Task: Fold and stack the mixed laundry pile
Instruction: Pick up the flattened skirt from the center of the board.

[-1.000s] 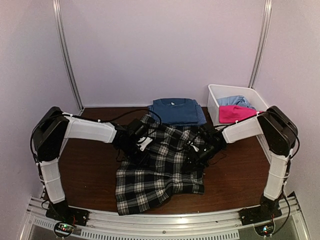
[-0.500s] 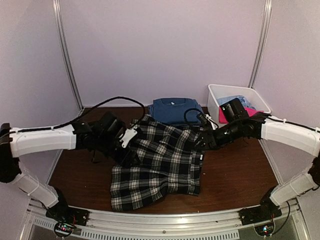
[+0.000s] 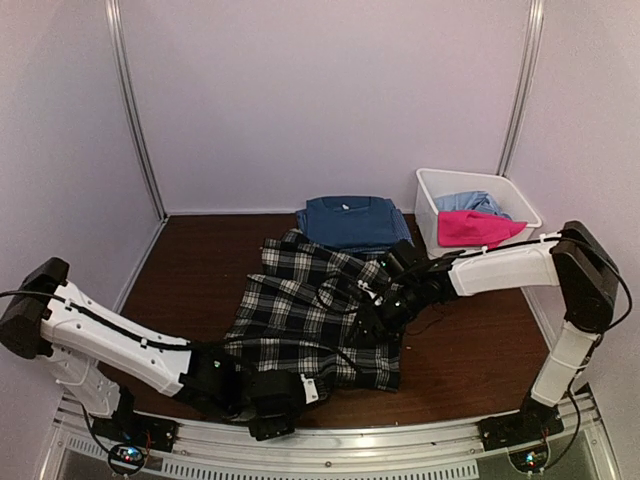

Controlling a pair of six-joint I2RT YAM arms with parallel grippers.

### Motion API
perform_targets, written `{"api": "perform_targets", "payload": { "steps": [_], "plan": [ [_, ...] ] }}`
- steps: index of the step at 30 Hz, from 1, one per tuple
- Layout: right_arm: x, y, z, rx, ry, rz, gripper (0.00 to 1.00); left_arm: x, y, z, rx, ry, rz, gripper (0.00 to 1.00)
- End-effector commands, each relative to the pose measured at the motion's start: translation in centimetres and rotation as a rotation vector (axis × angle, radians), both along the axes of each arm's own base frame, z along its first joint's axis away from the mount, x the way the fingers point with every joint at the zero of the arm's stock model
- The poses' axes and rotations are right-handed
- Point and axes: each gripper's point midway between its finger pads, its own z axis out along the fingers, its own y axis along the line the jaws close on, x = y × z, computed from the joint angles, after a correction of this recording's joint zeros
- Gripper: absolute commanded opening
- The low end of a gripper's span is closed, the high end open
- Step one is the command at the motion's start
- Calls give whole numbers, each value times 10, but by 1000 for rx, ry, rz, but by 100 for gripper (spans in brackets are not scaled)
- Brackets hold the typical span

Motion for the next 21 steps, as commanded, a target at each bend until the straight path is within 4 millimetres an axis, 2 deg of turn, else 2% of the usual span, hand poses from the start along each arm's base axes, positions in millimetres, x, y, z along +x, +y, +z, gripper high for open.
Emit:
{"api": "perform_targets", "payload": {
  "steps": [1,6,10,12,14,16,18,19,21],
  "plan": [
    [16,35,14,103,-36,41,36,20,-30,4,0,-154,27,75],
    [16,37,-29,43,19,63,33,41,-39,-14,110,-282,51,77],
    [9,33,-61,-5,68,84,32,54,-40,-20,173,-357,56,73],
    [4,30,-73,-29,77,102,32,63,-38,-17,191,-396,68,67],
    [-4,29,-81,-49,90,133,31,69,-39,-11,187,-403,55,55],
    [-10,26,-77,-70,67,162,32,64,-48,-3,140,-362,3,37],
    [-2,21,-56,-63,-17,143,39,53,-54,6,69,-298,-43,20],
    [6,15,-42,-64,-82,115,46,48,-56,9,35,-258,-58,15],
    [21,2,-8,-55,-250,57,58,41,-58,13,-23,-177,-77,11]
  ]
}}
